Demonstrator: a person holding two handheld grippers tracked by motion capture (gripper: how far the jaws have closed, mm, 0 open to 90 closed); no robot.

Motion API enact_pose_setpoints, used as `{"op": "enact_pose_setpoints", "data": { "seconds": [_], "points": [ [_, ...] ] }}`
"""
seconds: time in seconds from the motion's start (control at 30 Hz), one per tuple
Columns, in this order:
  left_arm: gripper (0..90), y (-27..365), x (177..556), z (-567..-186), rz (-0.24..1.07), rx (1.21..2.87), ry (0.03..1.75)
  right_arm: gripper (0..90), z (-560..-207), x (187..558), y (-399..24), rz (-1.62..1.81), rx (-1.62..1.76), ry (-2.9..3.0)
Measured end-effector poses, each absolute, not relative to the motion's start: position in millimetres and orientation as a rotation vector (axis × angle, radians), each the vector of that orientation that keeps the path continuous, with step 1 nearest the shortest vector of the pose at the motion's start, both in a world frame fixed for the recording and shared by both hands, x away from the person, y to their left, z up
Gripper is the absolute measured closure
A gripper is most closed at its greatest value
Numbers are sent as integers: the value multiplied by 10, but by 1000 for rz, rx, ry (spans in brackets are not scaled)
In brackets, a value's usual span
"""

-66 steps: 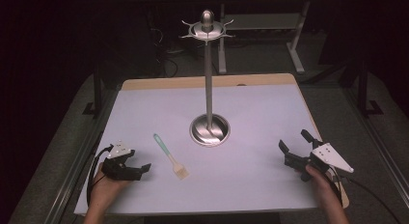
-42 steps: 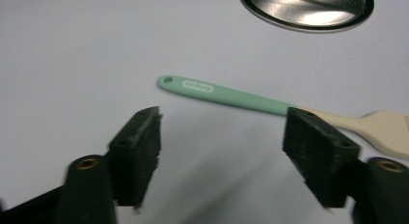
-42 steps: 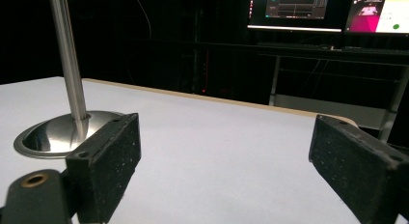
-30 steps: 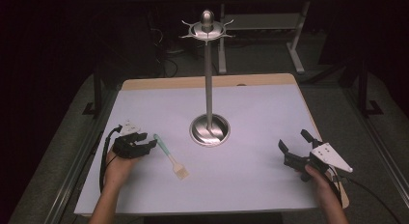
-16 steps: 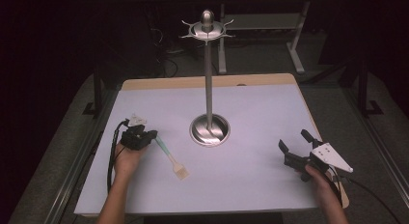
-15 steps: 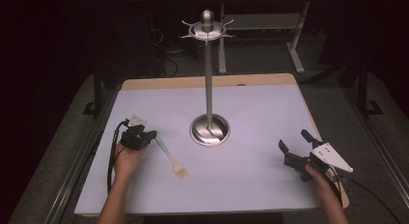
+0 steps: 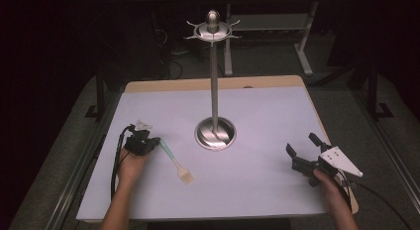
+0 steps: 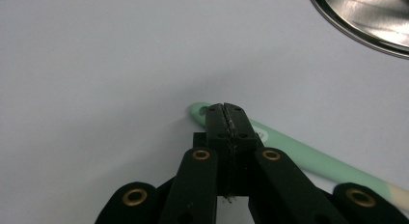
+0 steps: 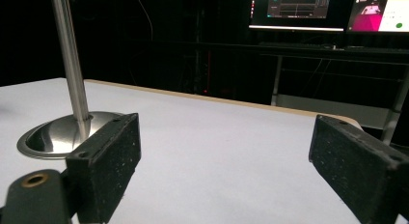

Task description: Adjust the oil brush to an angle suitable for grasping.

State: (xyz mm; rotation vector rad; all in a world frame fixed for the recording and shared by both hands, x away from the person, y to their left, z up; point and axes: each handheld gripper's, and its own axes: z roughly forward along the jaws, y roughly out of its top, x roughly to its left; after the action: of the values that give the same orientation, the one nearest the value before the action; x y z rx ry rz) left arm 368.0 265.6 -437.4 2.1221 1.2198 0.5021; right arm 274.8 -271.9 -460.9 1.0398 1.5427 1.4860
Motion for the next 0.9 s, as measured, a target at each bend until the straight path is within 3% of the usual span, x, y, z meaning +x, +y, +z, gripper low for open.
{"op": "enact_pose_setpoints", "data": {
  "seconds": [0.9],
  "points": [
    [899, 2327, 3792, -4423, 460, 2139, 1101, 104, -4608, 2755, -2714, 1485, 1040, 1546]
  ]
}}
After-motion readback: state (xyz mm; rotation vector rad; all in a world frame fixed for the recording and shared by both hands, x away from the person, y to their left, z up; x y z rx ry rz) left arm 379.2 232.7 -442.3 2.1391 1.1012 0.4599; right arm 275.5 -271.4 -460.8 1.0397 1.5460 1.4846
